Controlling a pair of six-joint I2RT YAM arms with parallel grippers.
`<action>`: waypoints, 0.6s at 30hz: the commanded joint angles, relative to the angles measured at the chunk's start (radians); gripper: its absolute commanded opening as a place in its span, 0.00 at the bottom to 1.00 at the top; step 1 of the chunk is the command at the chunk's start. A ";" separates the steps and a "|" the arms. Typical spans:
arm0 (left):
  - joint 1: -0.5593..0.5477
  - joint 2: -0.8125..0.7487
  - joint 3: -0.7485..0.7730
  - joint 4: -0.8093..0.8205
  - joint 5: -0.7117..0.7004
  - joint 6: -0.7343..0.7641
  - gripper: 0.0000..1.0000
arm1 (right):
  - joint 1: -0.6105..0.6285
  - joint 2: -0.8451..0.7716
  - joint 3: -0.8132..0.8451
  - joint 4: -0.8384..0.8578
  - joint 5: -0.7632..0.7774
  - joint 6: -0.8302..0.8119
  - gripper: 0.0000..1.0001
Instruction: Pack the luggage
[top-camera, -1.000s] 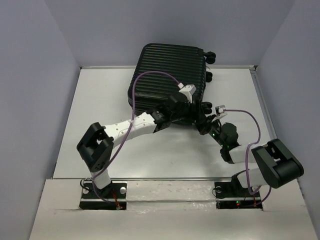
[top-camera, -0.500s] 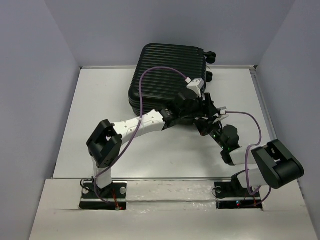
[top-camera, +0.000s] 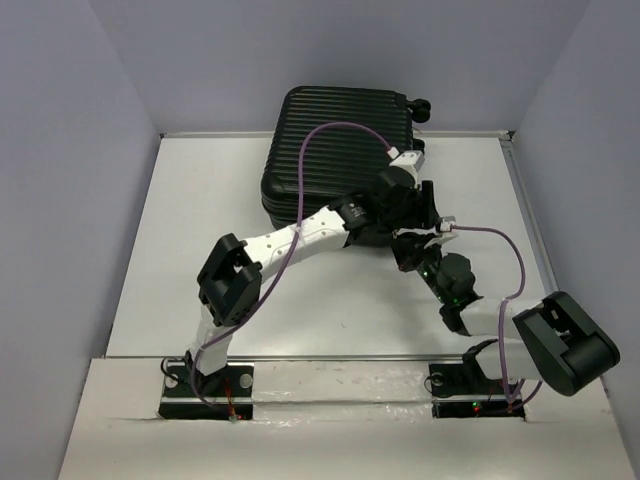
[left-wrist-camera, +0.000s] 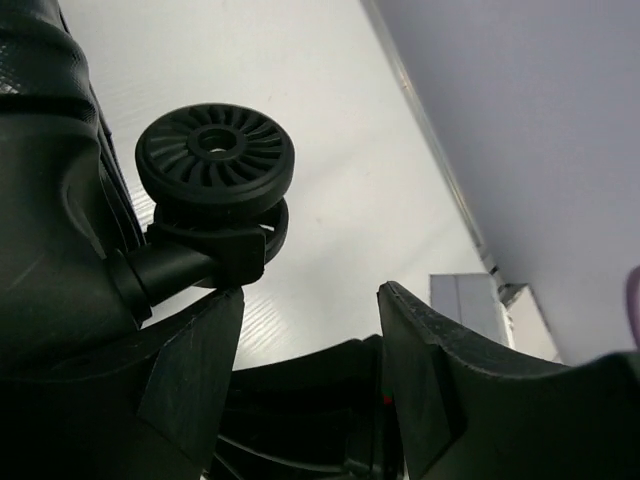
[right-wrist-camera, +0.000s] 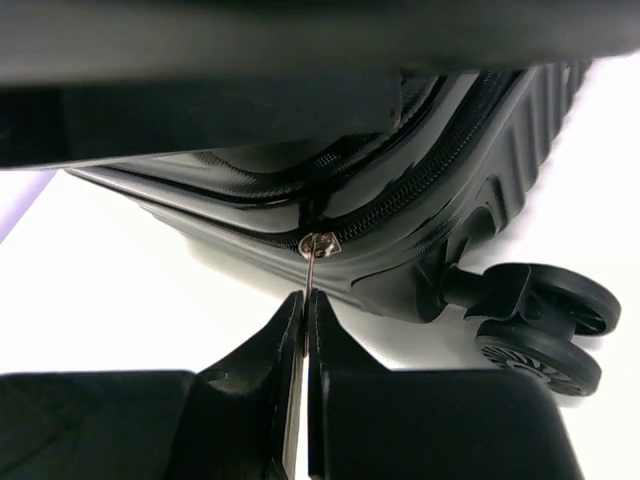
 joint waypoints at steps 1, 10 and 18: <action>0.051 0.085 0.223 -0.052 -0.025 0.057 0.71 | 0.193 -0.004 0.048 0.041 -0.067 -0.078 0.07; 0.068 0.188 0.481 -0.220 0.141 0.068 0.73 | 0.371 0.265 0.146 0.225 -0.025 -0.062 0.07; 0.062 0.167 0.524 -0.305 0.174 0.132 0.83 | 0.414 0.485 0.137 0.629 0.160 0.091 0.07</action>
